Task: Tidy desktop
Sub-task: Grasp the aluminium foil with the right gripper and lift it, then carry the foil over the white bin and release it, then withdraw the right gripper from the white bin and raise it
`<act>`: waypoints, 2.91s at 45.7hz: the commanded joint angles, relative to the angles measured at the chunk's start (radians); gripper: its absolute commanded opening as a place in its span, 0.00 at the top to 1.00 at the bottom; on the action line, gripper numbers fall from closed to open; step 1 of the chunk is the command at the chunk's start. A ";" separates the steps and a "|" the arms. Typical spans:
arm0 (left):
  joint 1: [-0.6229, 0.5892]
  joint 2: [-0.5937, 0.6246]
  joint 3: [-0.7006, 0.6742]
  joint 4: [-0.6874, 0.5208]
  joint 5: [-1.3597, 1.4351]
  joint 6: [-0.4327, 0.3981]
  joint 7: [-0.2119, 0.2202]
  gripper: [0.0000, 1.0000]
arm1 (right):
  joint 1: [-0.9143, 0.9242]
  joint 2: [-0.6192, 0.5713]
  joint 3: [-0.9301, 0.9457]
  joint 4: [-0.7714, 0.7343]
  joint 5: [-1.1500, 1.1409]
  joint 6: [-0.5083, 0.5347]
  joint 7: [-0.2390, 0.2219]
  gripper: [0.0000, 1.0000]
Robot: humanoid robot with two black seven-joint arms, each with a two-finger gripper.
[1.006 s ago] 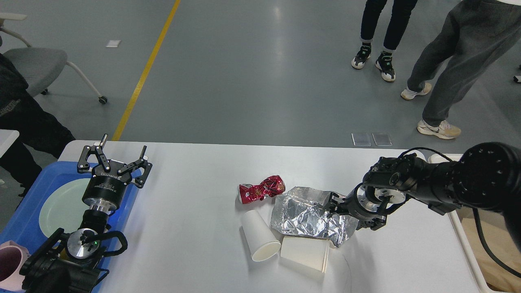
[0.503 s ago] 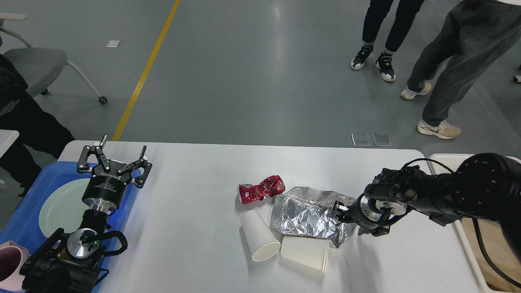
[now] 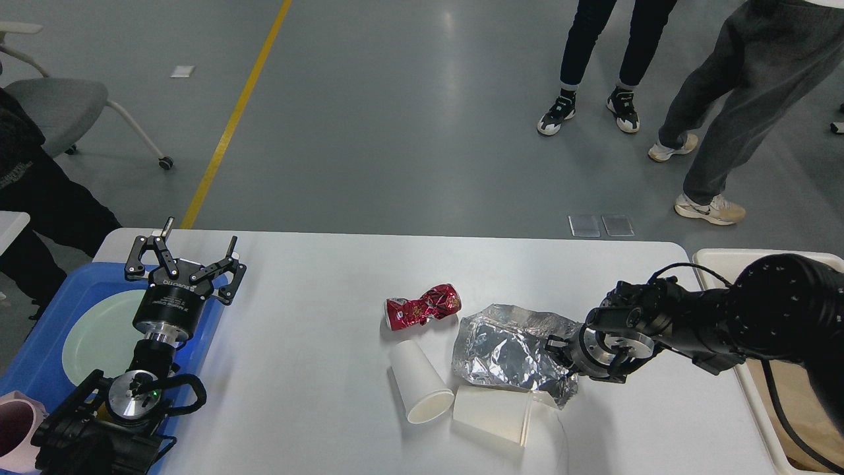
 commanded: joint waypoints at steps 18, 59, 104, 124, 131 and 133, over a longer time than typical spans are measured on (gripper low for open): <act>0.000 0.000 0.001 0.000 0.000 0.000 0.000 0.04 | 0.144 -0.104 -0.007 0.090 0.009 0.053 -0.025 1.00; 0.000 0.000 0.000 0.000 0.000 0.000 0.000 0.04 | 1.156 -0.254 -0.421 0.782 0.173 0.459 -0.016 1.00; 0.000 0.000 0.001 0.002 0.000 0.000 -0.002 0.04 | 0.443 -0.825 -0.454 0.127 0.130 0.127 -0.020 1.00; 0.001 0.000 0.001 0.002 -0.002 0.000 -0.002 0.04 | -0.462 -0.560 0.068 -0.497 0.135 -0.127 -0.017 1.00; 0.001 0.000 0.001 0.002 0.000 0.000 -0.002 0.04 | -0.643 -0.407 0.123 -0.767 0.138 -0.133 -0.019 1.00; 0.001 0.000 0.001 0.002 0.000 0.000 -0.002 0.04 | -0.668 -0.377 0.126 -0.802 0.138 -0.140 -0.020 1.00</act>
